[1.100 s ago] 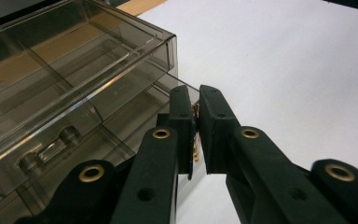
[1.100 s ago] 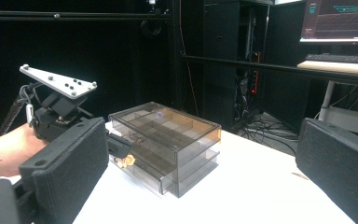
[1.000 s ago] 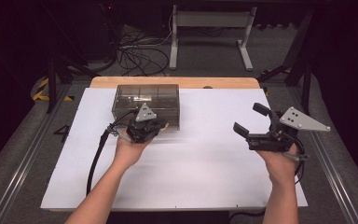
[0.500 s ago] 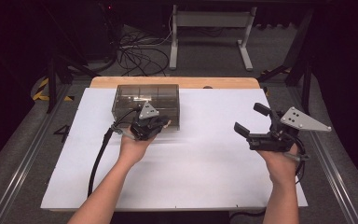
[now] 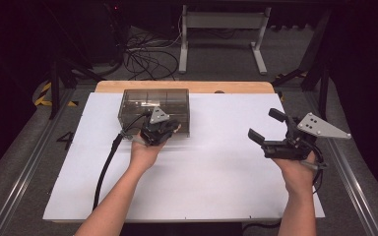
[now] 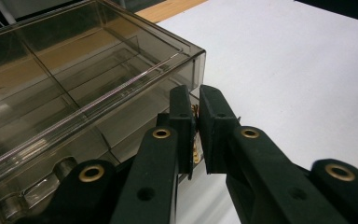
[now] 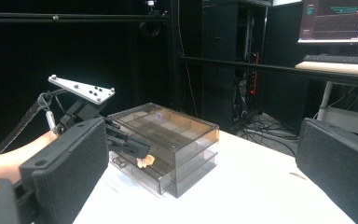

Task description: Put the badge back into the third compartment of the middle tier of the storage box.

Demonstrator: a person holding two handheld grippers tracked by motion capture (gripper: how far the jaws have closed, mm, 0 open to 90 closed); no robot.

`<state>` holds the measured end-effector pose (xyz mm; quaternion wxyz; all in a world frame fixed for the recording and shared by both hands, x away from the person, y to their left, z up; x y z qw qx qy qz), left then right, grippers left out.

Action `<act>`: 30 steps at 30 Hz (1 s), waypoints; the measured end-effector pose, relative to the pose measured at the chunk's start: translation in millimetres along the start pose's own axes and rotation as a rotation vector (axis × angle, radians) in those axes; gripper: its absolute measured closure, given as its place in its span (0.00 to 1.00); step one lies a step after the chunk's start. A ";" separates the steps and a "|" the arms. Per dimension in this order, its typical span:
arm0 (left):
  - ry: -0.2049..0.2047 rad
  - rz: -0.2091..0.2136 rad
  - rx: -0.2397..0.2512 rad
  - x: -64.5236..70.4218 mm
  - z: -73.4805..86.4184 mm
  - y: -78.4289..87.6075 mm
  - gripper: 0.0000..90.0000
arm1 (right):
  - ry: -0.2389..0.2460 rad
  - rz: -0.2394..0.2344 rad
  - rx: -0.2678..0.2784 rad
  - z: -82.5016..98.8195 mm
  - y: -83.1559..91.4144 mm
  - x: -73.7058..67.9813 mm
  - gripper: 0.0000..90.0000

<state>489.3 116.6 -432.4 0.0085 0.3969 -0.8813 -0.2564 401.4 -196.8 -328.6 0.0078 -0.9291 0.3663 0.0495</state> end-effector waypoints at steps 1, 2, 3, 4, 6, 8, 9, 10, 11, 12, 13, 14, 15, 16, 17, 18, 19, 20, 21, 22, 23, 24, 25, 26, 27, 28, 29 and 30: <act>0.000 -0.001 -0.003 -0.3 0.5 -0.9 0.94 | 0.000 0.000 0.001 0.1 0.0 0.3 0.03; 0.002 -0.005 -0.002 -0.5 0.9 -2.0 0.94 | 0.000 0.000 0.001 0.1 0.0 0.3 0.03; 0.002 -0.006 -0.004 -0.9 1.3 -3.0 0.94 | -0.002 0.001 -0.001 0.2 0.1 0.5 0.03; 0.005 -0.006 -0.005 -1.1 1.7 -3.8 0.94 | -0.003 0.001 0.000 0.3 0.0 0.6 0.03; 0.007 -0.009 -0.008 -2.1 2.5 -5.2 0.94 | -0.007 0.001 0.001 0.4 -0.1 0.5 0.03; 0.007 -0.010 -0.011 -2.9 3.2 -6.7 0.94 | -0.007 0.001 -0.001 0.6 -0.3 0.4 0.03; 0.009 -0.009 -0.013 -3.0 3.8 -7.5 0.94 | -0.006 0.000 -0.001 0.6 -0.4 0.3 0.03; 0.011 -0.008 -0.015 -3.1 4.4 -8.3 0.94 | -0.006 -0.001 -0.002 0.7 -0.7 0.2 0.03; 0.012 -0.006 -0.019 -3.2 5.0 -9.1 0.94 | -0.006 -0.001 -0.002 0.7 -0.7 0.2 0.03; 0.011 -0.010 -0.023 -4.0 5.6 -9.8 0.94 | -0.007 0.002 -0.003 0.8 -0.9 0.4 0.03; 0.014 -0.009 -0.023 -4.0 5.9 -10.5 0.94 | -0.007 0.001 -0.003 0.9 -1.0 0.4 0.03; 0.017 -0.009 -0.024 -4.2 6.3 -11.2 0.94 | -0.007 0.001 -0.003 0.9 -1.0 0.4 0.03; 0.018 -0.010 -0.026 -4.6 6.7 -11.8 0.94 | -0.005 0.000 -0.003 0.9 -1.0 0.4 0.03; 0.018 -0.010 -0.029 -5.2 7.1 -12.4 0.94 | -0.002 0.001 -0.005 1.1 -1.0 0.6 0.03; 0.023 -0.007 -0.029 -5.1 7.4 -13.0 0.94 | 0.000 0.001 -0.006 1.3 -1.1 0.9 0.03; 0.028 -0.008 -0.029 -5.1 7.8 -13.6 0.94 | 0.000 0.001 -0.006 1.3 -1.1 0.9 0.03; 0.025 -0.009 -0.032 -5.7 8.2 -14.0 0.94 | -0.006 0.000 -0.006 1.4 -1.4 0.9 0.03; 0.028 -0.008 -0.034 -5.8 8.4 -14.3 0.94 | -0.006 0.000 -0.006 1.4 -1.4 0.9 0.03; 0.029 -0.006 -0.036 -6.0 8.8 -14.8 0.94 | -0.006 0.000 -0.005 1.4 -1.4 1.0 0.03; 0.031 -0.005 -0.039 -6.0 9.0 -15.0 0.94 | -0.006 0.000 -0.005 1.4 -1.4 1.0 0.03; 0.036 0.000 -0.036 -6.0 9.3 -15.9 0.94 | -0.006 0.000 -0.006 1.4 -1.4 1.0 0.03; 0.032 -0.001 -0.039 -6.7 9.7 -16.1 0.94 | -0.007 0.000 -0.006 1.5 -1.4 1.0 0.03; 0.040 0.001 -0.041 -6.4 10.1 -16.5 0.94 | -0.007 0.000 -0.006 1.5 -1.4 1.0 0.03; 0.042 0.003 -0.040 -6.9 10.4 -17.1 0.94 | -0.006 -0.001 -0.006 1.5 -1.4 1.1 0.03; 0.047 0.008 -0.041 -6.7 10.6 -17.6 0.94 | -0.008 -0.001 -0.007 1.6 -1.4 1.1 0.03; 0.046 0.009 -0.043 -6.8 10.9 -17.9 0.94 | -0.007 -0.001 -0.006 1.6 -1.4 1.2 0.03; 0.048 0.007 -0.042 -6.5 11.1 -18.2 0.94 | -0.008 -0.001 -0.007 1.6 -1.6 1.1 0.03; 0.048 0.010 -0.042 -6.5 11.1 -18.3 0.94 | -0.007 0.000 -0.007 1.7 -1.7 1.1 0.03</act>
Point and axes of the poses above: each handheld gripper's, and its own axes: y roughly backward along the jaws, z roughly out of its underside, x roughly to its right, the point moved 5 cm from there along -y, roughly forward along the jaws, and after that the axes turned 8 degrees about -y, right-handed, at the moved point
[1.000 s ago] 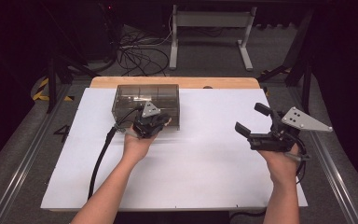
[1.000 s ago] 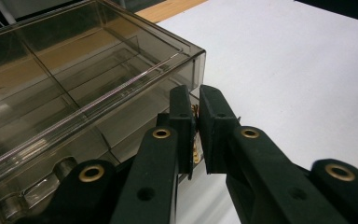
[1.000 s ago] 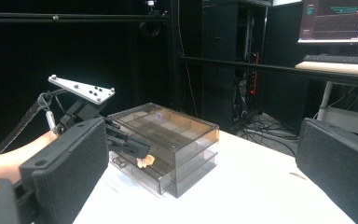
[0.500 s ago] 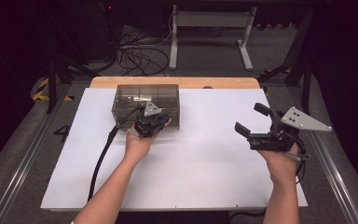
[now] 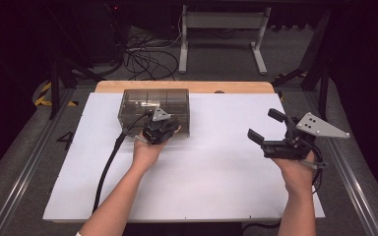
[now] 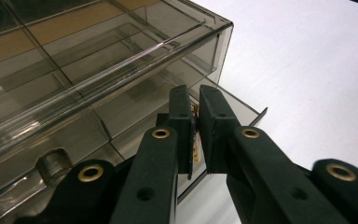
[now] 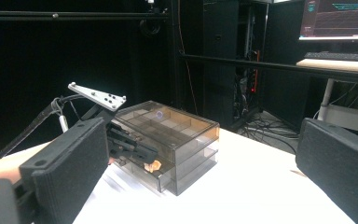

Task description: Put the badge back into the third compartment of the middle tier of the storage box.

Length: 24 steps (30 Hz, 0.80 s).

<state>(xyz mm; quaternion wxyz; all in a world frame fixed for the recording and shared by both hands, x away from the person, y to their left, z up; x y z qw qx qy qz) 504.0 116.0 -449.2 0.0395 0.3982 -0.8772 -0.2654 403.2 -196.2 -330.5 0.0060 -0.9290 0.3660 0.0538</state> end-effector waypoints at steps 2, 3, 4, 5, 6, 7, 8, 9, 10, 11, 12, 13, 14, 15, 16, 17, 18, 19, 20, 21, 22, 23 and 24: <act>-0.005 -0.003 -0.001 -0.7 -0.1 -0.4 0.94 | 0.000 -0.002 -0.003 0.3 -0.5 -0.3 0.03; 0.001 0.000 0.001 -0.4 0.0 -0.9 0.93 | 0.000 -0.002 -0.004 0.4 -0.9 -0.4 0.03; 0.004 0.001 -0.001 -0.5 0.3 -1.2 0.93 | 0.000 -0.002 -0.004 0.4 -0.9 -0.4 0.03; 0.007 0.007 -0.007 -0.9 1.2 -2.6 0.93 | 0.004 -0.004 -0.007 0.6 -1.1 -0.4 0.03; 0.010 0.013 -0.011 -0.5 1.8 -3.1 0.93 | -0.001 -0.002 -0.006 0.6 -1.2 -0.6 0.03; 0.010 0.013 -0.011 -0.5 1.8 -3.1 0.93 | -0.002 -0.003 -0.006 0.7 -1.4 -0.6 0.03; 0.006 0.013 -0.013 -0.7 2.2 -3.4 0.96 | -0.002 -0.003 -0.007 0.7 -1.5 -0.7 0.03; 0.006 0.017 -0.011 -0.3 2.4 -3.6 0.96 | -0.002 -0.002 -0.007 0.8 -1.6 -0.7 0.03; 0.010 0.018 -0.013 -0.2 2.5 -4.0 0.95 | 0.002 -0.002 -0.009 1.0 -1.6 -0.3 0.03; 0.010 0.018 -0.013 -0.2 2.5 -4.0 0.95 | 0.002 -0.003 -0.010 1.1 -1.8 -0.5 0.03; 0.009 0.019 -0.012 -0.3 2.5 -4.0 0.95 | 0.004 -0.004 -0.010 1.2 -2.0 -0.5 0.03; 0.006 0.017 -0.013 -0.5 2.5 -4.0 0.93 | 0.004 -0.003 -0.011 1.3 -2.2 -0.5 0.03; 0.004 0.015 -0.013 -0.6 2.6 -3.8 0.92 | 0.005 -0.002 -0.012 1.5 -2.4 -0.4 0.03; -0.004 0.007 -0.014 -1.2 2.6 -3.3 0.91 | 0.000 -0.001 -0.012 1.5 -2.6 -0.7 0.03; -0.006 0.004 -0.015 -0.8 2.6 -2.8 0.90 | -0.001 -0.001 -0.013 1.6 -2.7 -0.7 0.03; -0.008 0.002 -0.017 -0.5 2.6 -2.0 0.89 | 0.000 -0.002 -0.013 1.7 -2.9 -0.7 0.03; -0.018 -0.008 -0.016 -1.6 1.9 -0.4 0.86 | 0.000 -0.002 -0.013 1.7 -2.9 -0.7 0.03; -0.018 -0.008 -0.016 -1.6 1.9 -0.4 0.86 | 0.000 -0.002 -0.013 1.7 -2.9 -0.7 0.03; -0.008 -0.001 -0.013 -0.7 1.6 0.0 0.87 | 0.001 -0.003 -0.013 1.8 -3.2 -1.0 0.03; -0.012 -0.006 -0.015 -1.1 1.4 1.0 0.87 | 0.001 -0.003 -0.013 1.8 -3.2 -1.0 0.03; -0.011 -0.003 -0.012 -0.9 1.1 1.4 0.87 | 0.002 -0.003 -0.014 1.8 -3.3 -1.1 0.03; -0.009 -0.001 -0.010 -0.4 0.9 1.8 0.87 | 0.002 -0.004 -0.015 1.8 -3.4 -1.4 0.03; -0.016 -0.003 -0.012 -0.5 0.8 2.3 0.86 | 0.004 -0.005 -0.015 1.8 -3.5 -1.5 0.03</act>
Point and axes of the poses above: each handheld gripper's, and its own axes: y roughly backward along the jaws, z roughly out of its underside, x roughly to its right, the point moved 5 cm from there along -y, roughly forward along the jaws, and after that the axes turned 8 degrees about -y, right-handed, at the moved point
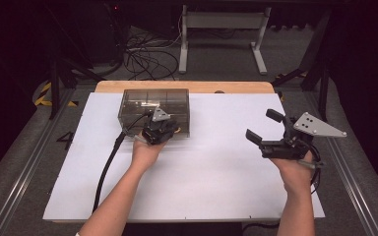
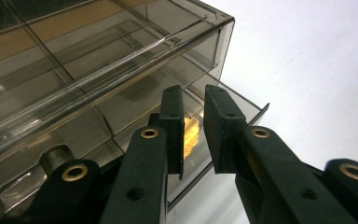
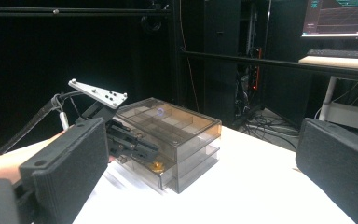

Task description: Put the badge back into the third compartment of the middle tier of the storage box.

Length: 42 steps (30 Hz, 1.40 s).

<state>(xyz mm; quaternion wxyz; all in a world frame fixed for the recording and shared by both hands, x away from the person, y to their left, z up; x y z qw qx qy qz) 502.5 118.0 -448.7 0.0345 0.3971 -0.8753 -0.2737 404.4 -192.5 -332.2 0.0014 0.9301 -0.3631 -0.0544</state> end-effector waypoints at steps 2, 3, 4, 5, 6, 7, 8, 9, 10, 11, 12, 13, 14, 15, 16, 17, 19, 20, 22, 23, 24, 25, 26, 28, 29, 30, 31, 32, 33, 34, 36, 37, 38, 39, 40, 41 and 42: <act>-0.006 -0.002 -0.003 0.1 0.0 1.2 0.86 | 0.000 0.000 0.000 0.1 -0.2 -0.1 0.03; -0.003 0.001 0.000 0.5 0.0 1.4 0.86 | -0.001 0.001 0.000 0.1 -0.3 -0.1 0.03; -0.010 -0.001 -0.001 0.1 -0.1 2.1 0.85 | -0.001 0.000 -0.001 0.2 -0.3 -0.2 0.03; -0.011 -0.002 0.003 0.2 -0.4 2.5 0.85 | -0.001 -0.001 -0.001 0.2 -0.4 -0.3 0.03; -0.010 0.000 0.007 0.5 -0.7 3.0 0.85 | 0.000 -0.001 -0.001 0.2 -0.4 -0.3 0.03; -0.011 0.001 0.011 0.7 -1.1 3.4 0.85 | 0.000 -0.001 -0.001 0.2 -0.4 -0.3 0.03; -0.013 -0.001 0.014 0.4 -1.7 4.4 0.84 | 0.001 -0.001 -0.001 0.2 -0.5 -0.3 0.03; -0.012 0.001 0.020 0.6 -2.1 4.8 0.82 | 0.001 -0.001 -0.001 0.3 -0.5 -0.3 0.03; -0.013 0.005 0.027 1.0 -2.7 5.2 0.80 | 0.001 0.000 -0.001 0.3 -0.6 -0.2 0.03; -0.019 0.008 0.032 1.0 -3.2 5.8 0.80 | 0.000 0.001 -0.002 0.4 -0.6 -0.2 0.03; -0.021 0.010 0.035 1.2 -3.6 6.3 0.80 | 0.000 0.001 -0.002 0.4 -0.6 -0.2 0.03; -0.020 0.012 0.041 1.5 -4.0 6.7 0.80 | -0.001 0.001 -0.002 0.5 -0.6 -0.2 0.03; -0.022 0.012 0.042 1.4 -4.2 7.1 0.80 | -0.001 0.001 -0.002 0.5 -0.6 -0.2 0.03; -0.018 0.013 0.048 1.9 -4.5 7.3 0.78 | 0.000 0.000 -0.001 0.4 -0.7 -0.3 0.03; -0.019 0.015 0.053 2.1 -5.0 7.6 0.77 | 0.000 0.000 -0.001 0.5 -0.7 -0.4 0.03; -0.023 0.016 0.056 2.0 -5.3 8.3 0.77 | 0.000 0.000 -0.001 0.5 -0.7 -0.4 0.03; -0.022 0.020 0.062 2.5 -5.9 9.6 0.75 | 0.002 0.001 -0.004 0.9 -0.6 0.1 0.03; -0.024 0.023 0.066 2.6 -6.3 10.1 0.73 | -0.005 0.002 -0.003 1.0 -0.8 -0.1 0.03; -0.025 0.029 0.073 3.0 -7.0 11.8 0.70 | -0.003 0.004 -0.003 1.3 -0.9 0.6 0.03; -0.022 0.029 0.080 3.2 -7.4 12.2 0.68 | -0.003 0.002 -0.004 1.6 -0.9 0.7 0.03; -0.020 0.030 0.084 3.6 -7.8 13.2 0.67 | -0.002 0.002 -0.004 1.7 -0.9 0.8 0.03; -0.024 0.032 0.087 3.4 -8.3 14.5 0.66 | -0.004 0.003 -0.004 1.8 -0.9 0.8 0.03; -0.021 0.035 0.091 3.7 -8.6 15.2 0.64 | -0.005 0.003 -0.005 1.9 -0.8 0.8 0.03; -0.029 0.029 0.096 3.2 -9.3 17.1 0.63 | -0.005 0.003 -0.005 2.1 -0.8 0.7 0.03; -0.024 0.032 0.098 3.7 -9.6 18.4 0.61 | -0.003 0.003 -0.006 2.1 -1.1 0.2 0.03; -0.025 0.034 0.099 3.7 -9.8 19.2 0.60 | -0.003 0.003 -0.006 2.2 -1.2 0.1 0.03; -0.025 0.033 0.101 3.4 -10.2 20.5 0.60 | -0.003 0.003 -0.006 2.2 -1.2 0.1 0.03; -0.027 0.032 0.103 3.0 -10.5 21.7 0.59 | -0.002 0.002 -0.007 2.2 -1.4 0.0 0.03; -0.020 0.031 0.109 2.9 -11.0 23.1 0.57 | 0.004 0.001 -0.008 2.5 -1.6 0.2 0.03; -0.024 0.029 0.111 2.1 -11.2 24.5 0.56 | 0.004 0.001 -0.011 2.7 -1.8 0.1 0.03; -0.019 0.027 0.115 1.8 -11.8 26.7 0.52 | 0.000 0.000 -0.012 2.9 -2.3 -0.2 0.03; -0.015 0.023 0.119 1.3 -12.2 28.2 0.51 | -0.001 0.001 -0.012 3.1 -2.6 -0.3 0.03; -0.018 0.023 0.121 0.6 -12.5 29.6 0.49 | -0.001 0.000 -0.014 3.3 -2.9 -0.5 0.03; -0.014 0.024 0.124 0.7 -12.6 30.7 0.49 | -0.001 -0.001 -0.015 3.4 -3.1 -0.7 0.03; -0.012 0.024 0.127 0.3 -12.8 32.5 0.47 | -0.001 -0.001 -0.016 3.5 -3.2 -0.7 0.03; -0.016 0.019 0.129 -0.3 -12.9 34.1 0.46 | 0.002 -0.001 -0.016 3.7 -3.4 -0.6 0.03; -0.014 0.021 0.133 -0.4 -13.0 35.4 0.45 | 0.002 0.000 -0.016 3.8 -3.4 -0.6 0.03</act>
Point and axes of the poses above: each handheld gripper's, and its own axes: y roughly backward along the jaws, z roughly out of its underside, x roughly to its right, the point moved 5 cm from there along -y, roughly forward along the jaws, and after that the axes turned 8 degrees about -y, right-handed, at the moved point
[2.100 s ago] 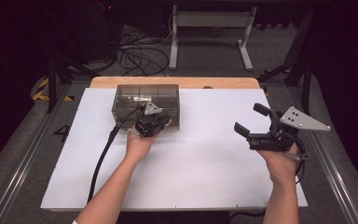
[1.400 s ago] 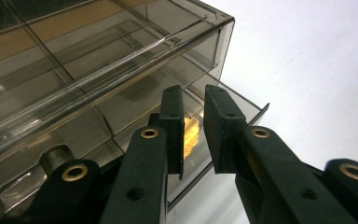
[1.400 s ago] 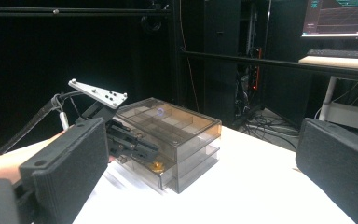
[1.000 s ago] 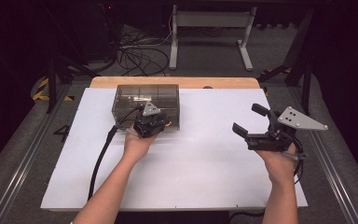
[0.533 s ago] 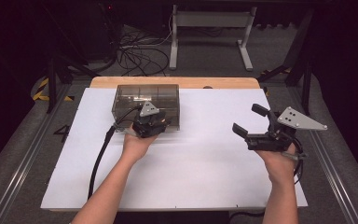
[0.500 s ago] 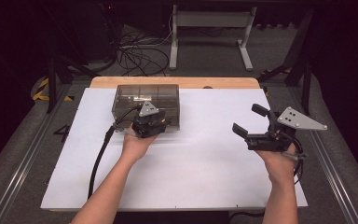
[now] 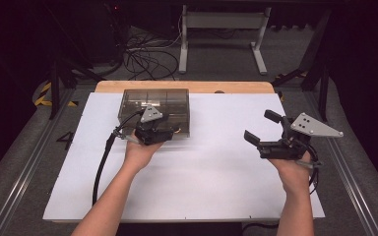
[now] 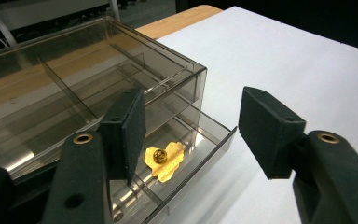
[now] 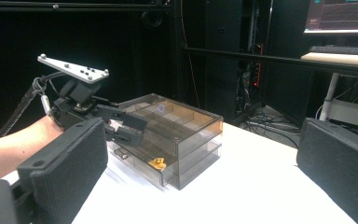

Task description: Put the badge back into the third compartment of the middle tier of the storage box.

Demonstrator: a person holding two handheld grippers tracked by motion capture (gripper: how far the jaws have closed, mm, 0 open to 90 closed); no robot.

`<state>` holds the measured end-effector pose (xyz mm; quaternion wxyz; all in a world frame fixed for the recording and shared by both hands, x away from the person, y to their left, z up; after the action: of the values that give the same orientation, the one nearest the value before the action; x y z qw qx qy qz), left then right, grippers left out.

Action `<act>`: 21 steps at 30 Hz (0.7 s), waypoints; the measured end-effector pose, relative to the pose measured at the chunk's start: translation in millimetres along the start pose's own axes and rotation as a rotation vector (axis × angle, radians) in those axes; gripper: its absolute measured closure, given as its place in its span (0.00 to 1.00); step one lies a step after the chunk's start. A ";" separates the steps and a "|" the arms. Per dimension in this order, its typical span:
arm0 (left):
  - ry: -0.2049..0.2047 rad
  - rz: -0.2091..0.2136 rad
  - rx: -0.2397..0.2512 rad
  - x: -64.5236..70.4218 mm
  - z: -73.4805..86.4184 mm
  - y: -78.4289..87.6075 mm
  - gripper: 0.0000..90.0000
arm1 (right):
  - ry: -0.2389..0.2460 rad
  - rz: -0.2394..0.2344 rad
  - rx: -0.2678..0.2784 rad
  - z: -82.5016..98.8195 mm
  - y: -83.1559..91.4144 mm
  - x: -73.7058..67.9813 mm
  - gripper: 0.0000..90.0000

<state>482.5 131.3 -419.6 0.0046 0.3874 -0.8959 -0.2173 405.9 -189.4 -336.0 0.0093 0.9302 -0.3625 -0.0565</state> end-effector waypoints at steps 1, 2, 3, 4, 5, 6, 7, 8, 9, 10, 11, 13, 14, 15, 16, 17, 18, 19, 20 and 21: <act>0.003 -0.002 0.004 -0.2 -0.3 1.2 0.44 | 0.000 0.001 0.001 0.0 -0.1 -0.1 0.03; 0.002 -0.001 0.006 -0.4 -0.5 2.2 0.43 | 0.002 0.001 0.002 0.0 -0.2 0.0 0.03; 0.001 -0.002 0.007 -0.8 -0.8 3.8 0.42 | 0.002 0.002 0.001 0.1 -0.3 0.0 0.02; 0.003 -0.001 0.008 -0.7 -0.9 4.6 0.40 | 0.003 0.004 0.003 0.2 -0.5 -0.1 0.02; 0.001 -0.001 0.009 -1.3 -1.3 6.0 0.39 | 0.005 0.005 0.002 0.4 -0.7 0.1 0.02; 0.003 -0.003 0.009 -1.2 -1.4 7.0 0.38 | 0.004 0.008 0.002 0.8 -1.0 0.2 0.02; 0.005 -0.004 0.015 -1.3 -2.0 8.6 0.37 | 0.005 0.008 0.000 1.1 -1.2 0.3 0.02; 0.005 -0.005 0.018 -1.3 -2.4 9.9 0.35 | 0.005 0.009 -0.003 1.6 -1.5 0.3 0.02; 0.004 -0.006 0.020 -1.3 -2.8 11.3 0.34 | 0.004 0.010 -0.004 1.8 -1.8 0.3 0.02; 0.007 -0.003 0.023 -0.5 -3.2 12.5 0.33 | 0.007 0.010 -0.006 2.0 -2.0 0.3 0.02; 0.002 -0.002 0.023 -0.5 -3.5 13.5 0.33 | 0.010 0.010 -0.007 2.3 -2.4 0.4 0.02; -0.001 -0.004 0.025 -0.1 -4.3 15.9 0.32 | 0.008 0.010 -0.009 2.5 -2.8 -0.1 0.02; -0.005 -0.004 0.026 0.1 -4.7 17.3 0.31 | 0.008 0.008 -0.009 2.6 -3.1 -0.2 0.02; -0.005 -0.001 0.029 0.7 -5.1 18.8 0.31 | 0.007 0.008 -0.010 2.7 -3.2 -0.4 0.02; -0.004 -0.001 0.034 1.0 -5.7 20.2 0.31 | 0.005 0.006 -0.010 2.8 -3.4 -0.6 0.02; -0.005 -0.001 0.037 1.1 -6.3 21.8 0.31 | 0.003 0.002 -0.007 2.8 -3.5 -0.5 0.02; -0.006 -0.001 0.040 1.1 -7.0 23.2 0.30 | 0.001 -0.001 -0.006 2.9 -3.4 -0.4 0.02; -0.005 0.002 0.043 1.7 -7.6 24.5 0.29 | 0.004 -0.002 -0.006 3.0 -3.5 -0.2 0.02; -0.007 -0.001 0.046 1.8 -8.1 25.8 0.29 | 0.003 -0.002 -0.007 3.2 -3.7 -0.2 0.02; -0.005 0.000 0.048 2.3 -8.6 27.2 0.28 | 0.002 -0.003 -0.007 3.4 -3.7 -0.2 0.02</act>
<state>463.6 142.9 -401.5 -0.0070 0.3868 -0.9009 -0.1967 407.8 -186.4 -339.6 0.0130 0.9308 -0.3608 -0.0571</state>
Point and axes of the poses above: each handheld gripper's, and its own axes: y roughly backward along the jaws, z roughly out of its underside, x roughly to its right, the point moved 5 cm from there along -y, roughly forward along the jaws, and after that the axes turned 8 degrees about -y, right-handed, at the moved point
